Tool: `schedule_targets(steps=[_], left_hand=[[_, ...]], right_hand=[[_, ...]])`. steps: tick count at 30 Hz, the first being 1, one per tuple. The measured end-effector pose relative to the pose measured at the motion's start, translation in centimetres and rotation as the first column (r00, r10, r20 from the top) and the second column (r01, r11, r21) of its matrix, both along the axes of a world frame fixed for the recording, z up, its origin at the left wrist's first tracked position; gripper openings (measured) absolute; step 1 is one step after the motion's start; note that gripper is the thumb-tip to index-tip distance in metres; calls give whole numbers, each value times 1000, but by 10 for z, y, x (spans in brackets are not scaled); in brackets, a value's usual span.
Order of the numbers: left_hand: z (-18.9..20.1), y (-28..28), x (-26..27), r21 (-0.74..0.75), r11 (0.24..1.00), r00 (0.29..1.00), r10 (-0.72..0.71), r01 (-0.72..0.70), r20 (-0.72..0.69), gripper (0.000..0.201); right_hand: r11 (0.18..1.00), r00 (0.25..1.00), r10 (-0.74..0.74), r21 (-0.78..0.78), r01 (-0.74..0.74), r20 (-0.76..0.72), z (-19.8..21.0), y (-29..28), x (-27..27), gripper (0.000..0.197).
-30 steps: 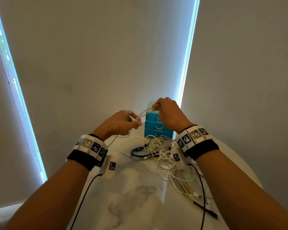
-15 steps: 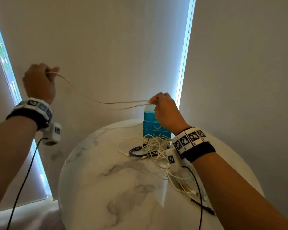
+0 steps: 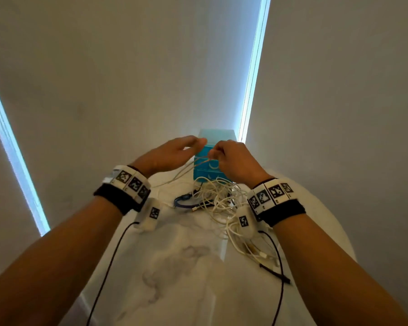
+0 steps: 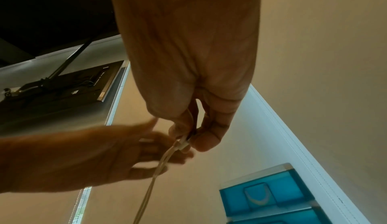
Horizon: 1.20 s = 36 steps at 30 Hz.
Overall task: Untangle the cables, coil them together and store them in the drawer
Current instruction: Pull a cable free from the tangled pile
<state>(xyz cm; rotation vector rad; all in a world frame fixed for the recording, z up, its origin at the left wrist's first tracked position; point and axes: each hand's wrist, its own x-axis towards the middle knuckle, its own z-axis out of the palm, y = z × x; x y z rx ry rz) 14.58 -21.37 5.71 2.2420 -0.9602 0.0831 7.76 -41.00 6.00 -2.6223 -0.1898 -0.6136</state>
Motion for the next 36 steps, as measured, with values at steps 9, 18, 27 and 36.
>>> schedule_targets(steps=[9, 18, 27, 36], left_hand=[[-36, -88, -22, -374, 922, 892, -86, -98, -444, 79], [-84, -78, 16, -377, 896, 800, -42, -234, -598, 57], [-114, -92, 9, -525, 827, 704, -252, -199, -664, 51], [-107, -66, -1, -584, 792, 888, -124, -180, -442, 50]], right_hand=[[989, 997, -12, 145, 22, -70, -27, -31, -4, 13], [999, 871, -29, -29, 18, -491, -23, -97, -38, 27], [890, 701, -187, -421, -176, -688, -77, -62, -36, 58], [844, 987, 149, 528, -100, -52, -65, -67, -6, 22]])
